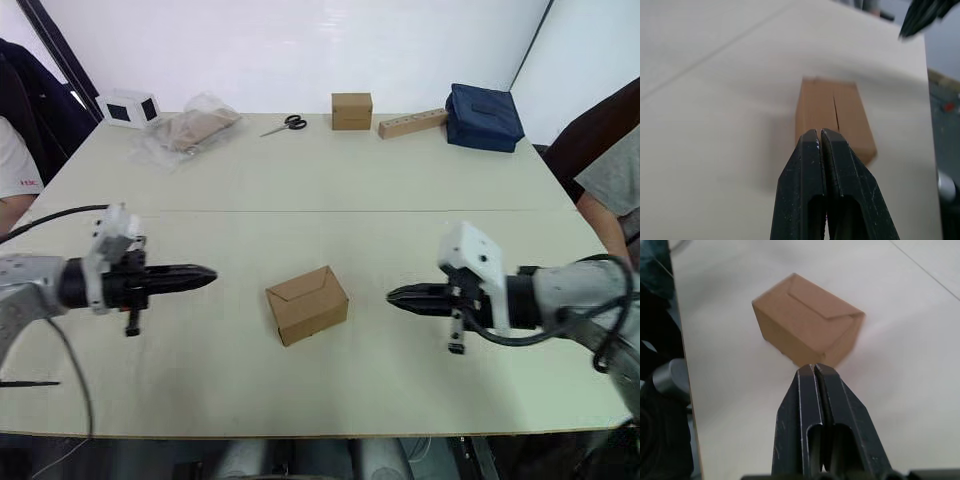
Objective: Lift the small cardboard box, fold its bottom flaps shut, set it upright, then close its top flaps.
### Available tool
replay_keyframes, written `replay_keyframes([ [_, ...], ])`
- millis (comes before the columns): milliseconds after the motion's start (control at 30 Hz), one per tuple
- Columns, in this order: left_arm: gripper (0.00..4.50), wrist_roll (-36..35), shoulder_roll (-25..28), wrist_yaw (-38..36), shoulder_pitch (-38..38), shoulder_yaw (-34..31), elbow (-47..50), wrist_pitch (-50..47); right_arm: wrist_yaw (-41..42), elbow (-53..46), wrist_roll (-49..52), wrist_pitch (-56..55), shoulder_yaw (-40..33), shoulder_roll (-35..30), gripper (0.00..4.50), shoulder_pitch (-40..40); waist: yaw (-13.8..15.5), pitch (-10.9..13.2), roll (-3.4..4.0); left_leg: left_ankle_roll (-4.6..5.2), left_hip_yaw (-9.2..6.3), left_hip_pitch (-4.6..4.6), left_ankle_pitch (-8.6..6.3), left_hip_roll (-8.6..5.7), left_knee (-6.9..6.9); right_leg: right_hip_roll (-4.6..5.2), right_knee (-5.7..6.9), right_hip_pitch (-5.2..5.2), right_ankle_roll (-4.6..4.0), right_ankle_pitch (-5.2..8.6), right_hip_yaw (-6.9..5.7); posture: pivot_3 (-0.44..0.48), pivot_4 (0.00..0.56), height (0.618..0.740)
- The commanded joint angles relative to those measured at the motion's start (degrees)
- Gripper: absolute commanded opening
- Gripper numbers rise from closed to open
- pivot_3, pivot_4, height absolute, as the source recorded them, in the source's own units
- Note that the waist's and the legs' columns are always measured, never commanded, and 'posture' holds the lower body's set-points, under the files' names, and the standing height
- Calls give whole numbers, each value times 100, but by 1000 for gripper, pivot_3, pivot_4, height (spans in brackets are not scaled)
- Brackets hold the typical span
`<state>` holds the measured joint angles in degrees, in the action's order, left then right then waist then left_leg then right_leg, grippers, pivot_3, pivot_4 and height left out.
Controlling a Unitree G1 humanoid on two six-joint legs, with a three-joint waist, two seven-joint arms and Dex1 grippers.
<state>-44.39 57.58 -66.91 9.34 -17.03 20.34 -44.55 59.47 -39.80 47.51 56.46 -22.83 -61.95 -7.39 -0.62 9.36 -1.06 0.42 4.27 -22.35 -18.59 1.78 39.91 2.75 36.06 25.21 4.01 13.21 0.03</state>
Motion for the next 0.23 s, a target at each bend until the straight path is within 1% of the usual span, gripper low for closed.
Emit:
replay_keyframes([
  [33, 85, -201, 441, -419, -77, -653, -46, -9, 422, 51, 156, -50, -831, -375, 0, 212, 15, 7, -5, -1, 0, 0, 0, 0, 2, 3, 0, 0, 0, 0, -1, 0, 150, 740],
  [167, 85, -393, 681, -634, -297, -1000, -123, -220, 764, 272, 126, -81, -1278, -631, 0, 486, 10, 12, -2, -2, 9, 2, -1, 0, 3, 20, 0, 2, 0, 0, -4, 0, 150, 740],
  [233, 85, -407, 730, -743, -472, -1079, -52, -222, 880, 359, 27, -173, -1371, -712, 0, 603, 9, 13, -2, -2, 11, 0, -1, -1, -1, 22, -3, 4, 1, 0, -4, 0, 150, 740],
])
